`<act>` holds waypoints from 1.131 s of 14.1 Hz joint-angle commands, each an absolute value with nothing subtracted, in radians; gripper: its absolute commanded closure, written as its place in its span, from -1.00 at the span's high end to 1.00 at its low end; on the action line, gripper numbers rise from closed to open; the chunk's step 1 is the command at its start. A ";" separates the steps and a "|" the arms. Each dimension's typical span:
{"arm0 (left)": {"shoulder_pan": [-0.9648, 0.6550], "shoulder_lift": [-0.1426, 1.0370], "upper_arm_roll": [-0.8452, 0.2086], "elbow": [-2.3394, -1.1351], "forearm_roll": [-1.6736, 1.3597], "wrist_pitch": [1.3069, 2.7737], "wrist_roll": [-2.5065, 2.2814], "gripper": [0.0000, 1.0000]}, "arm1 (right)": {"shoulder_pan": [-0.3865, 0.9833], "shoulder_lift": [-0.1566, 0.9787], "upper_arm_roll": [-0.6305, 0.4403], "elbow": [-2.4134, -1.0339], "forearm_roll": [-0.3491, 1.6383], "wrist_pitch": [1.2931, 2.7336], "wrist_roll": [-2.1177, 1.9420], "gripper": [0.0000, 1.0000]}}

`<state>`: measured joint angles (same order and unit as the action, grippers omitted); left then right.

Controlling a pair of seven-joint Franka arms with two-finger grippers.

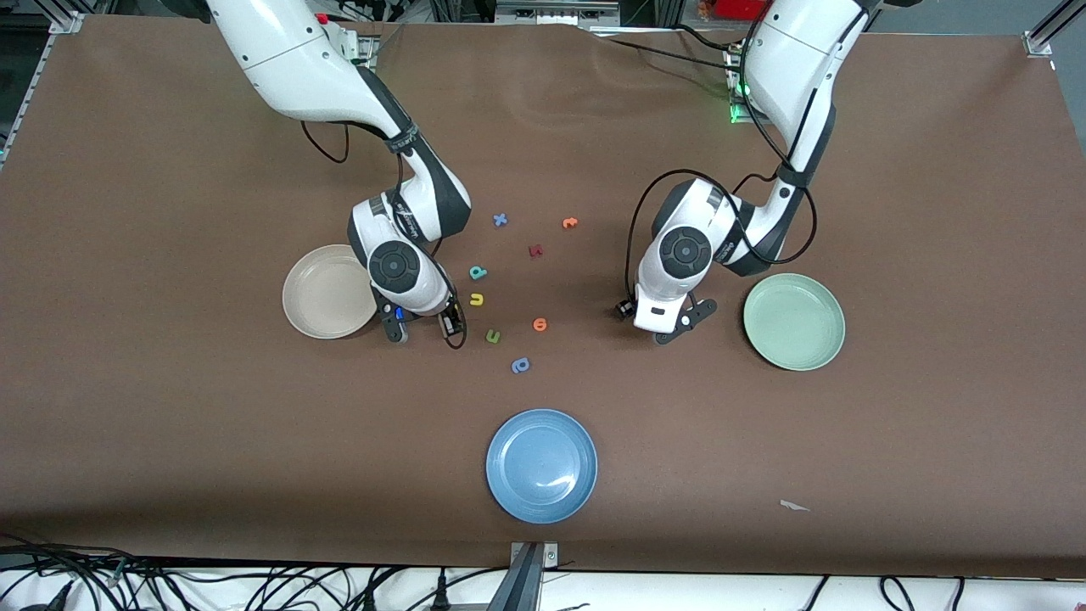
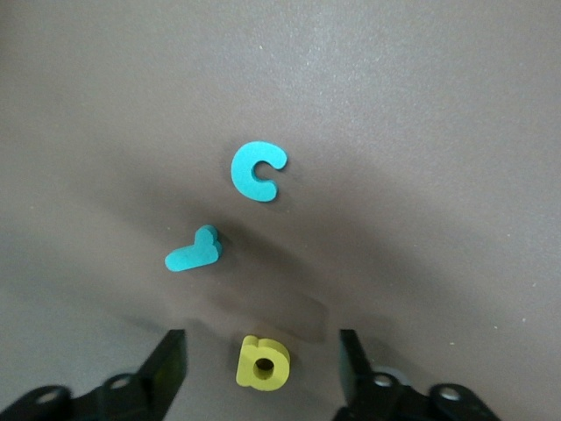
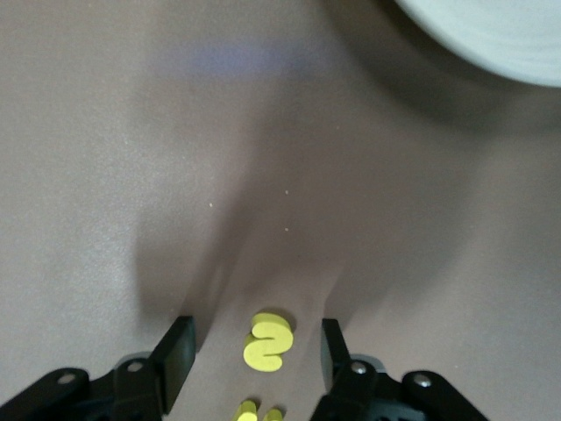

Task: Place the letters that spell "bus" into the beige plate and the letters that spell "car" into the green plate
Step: 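Grasp yellow letters with the right gripper and the left gripper, then carry the yellow letter to the cream plate with the right gripper and release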

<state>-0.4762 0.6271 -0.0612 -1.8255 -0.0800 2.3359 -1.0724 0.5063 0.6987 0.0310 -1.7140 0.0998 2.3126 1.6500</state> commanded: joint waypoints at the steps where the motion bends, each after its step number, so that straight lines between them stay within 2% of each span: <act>1: -0.474 0.627 -0.064 -1.819 -0.126 2.329 -1.037 0.08 | 0.511 0.684 0.038 -1.759 0.112 2.349 1.663 -0.40; 2: -0.474 0.627 -0.064 -1.819 -0.126 2.329 -1.037 -0.03 | 0.511 0.684 0.038 -1.759 0.112 2.349 1.663 -0.40; 9: -0.477 0.649 -0.064 -1.815 -0.126 2.353 -1.043 -0.04 | 0.511 0.637 0.034 -1.741 0.104 2.332 1.619 -0.47; 14: -0.483 0.649 -0.064 -1.816 -0.127 2.353 -1.054 -0.08 | 0.503 0.522 -0.040 -1.752 0.107 2.117 1.369 -0.47; 16: -0.483 0.649 -0.066 -1.821 -0.127 2.350 -1.054 -0.08 | 0.503 0.509 -0.084 -1.773 0.107 2.098 1.240 -0.47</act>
